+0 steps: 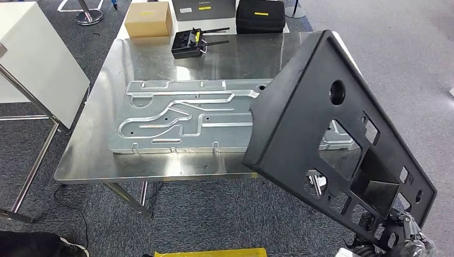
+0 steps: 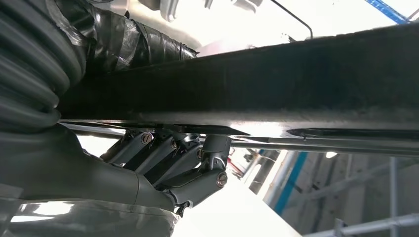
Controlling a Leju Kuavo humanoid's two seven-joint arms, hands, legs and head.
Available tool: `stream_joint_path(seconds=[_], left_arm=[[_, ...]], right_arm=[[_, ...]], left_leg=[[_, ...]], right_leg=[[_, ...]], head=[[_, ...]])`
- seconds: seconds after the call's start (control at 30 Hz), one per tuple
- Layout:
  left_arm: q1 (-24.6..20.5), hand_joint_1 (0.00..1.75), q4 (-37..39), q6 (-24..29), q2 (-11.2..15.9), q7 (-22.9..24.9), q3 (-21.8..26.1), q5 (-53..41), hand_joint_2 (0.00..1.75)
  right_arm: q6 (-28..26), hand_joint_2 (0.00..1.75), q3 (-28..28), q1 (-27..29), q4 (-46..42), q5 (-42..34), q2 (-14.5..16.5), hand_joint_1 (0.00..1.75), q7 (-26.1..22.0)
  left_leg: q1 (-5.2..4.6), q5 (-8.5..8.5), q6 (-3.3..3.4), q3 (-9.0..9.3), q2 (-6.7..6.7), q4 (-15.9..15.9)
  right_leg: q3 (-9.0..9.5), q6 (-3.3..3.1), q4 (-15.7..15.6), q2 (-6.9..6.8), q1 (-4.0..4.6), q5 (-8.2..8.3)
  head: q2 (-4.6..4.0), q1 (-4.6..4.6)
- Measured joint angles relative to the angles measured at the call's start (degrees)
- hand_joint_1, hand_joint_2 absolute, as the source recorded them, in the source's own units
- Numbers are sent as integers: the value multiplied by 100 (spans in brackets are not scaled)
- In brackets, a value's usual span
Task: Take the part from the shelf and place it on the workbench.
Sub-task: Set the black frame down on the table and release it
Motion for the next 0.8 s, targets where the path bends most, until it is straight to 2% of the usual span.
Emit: stream_joint_path(seconds=[0.23, 0.37, 0.5, 0.63, 0.8], left_arm=[[-3, 0, 0, -288, 2, -171, -37, -63, 175], [-3, 0, 0, -383, 3, -209, -104, -132, 175], [-4, 0, 0, -461, 5, -224, -155, -183, 175], [-5, 0, 0, -493, 7, -168, -170, -194, 0], [-31, 0, 0, -407, 7, 10, -232, -280, 0]], right_arm=[[0, 175, 80, -321, 1, 759, -118, 175, 198], [1, 175, 197, -602, 33, 1135, -308, 157, 520], [2, 175, 339, -884, 117, 1407, -484, 164, 799], [2, 175, 521, -1137, 241, 1738, -639, 167, 1138], [2, 175, 875, -1651, 563, 2523, -897, 170, 1978]], left_leg=[[-6, -1, 1, -8, 1, 7], [-6, 0, 2, -7, 1, 11], [-6, 0, 2, -4, 1, 12], [-6, 0, 2, -2, 1, 13], [-6, 1, 1, -7, 1, 12]], right_leg=[[2, 13, -2, 1, -7, 8], [4, 14, -2, 0, -8, 9], [6, 15, -2, 0, -11, 10], [5, 15, -1, 0, -12, 10], [6, 15, -1, 1, -12, 10]], head=[[0, 1], [0, 1], [0, 0], [0, -1], [0, 0]])
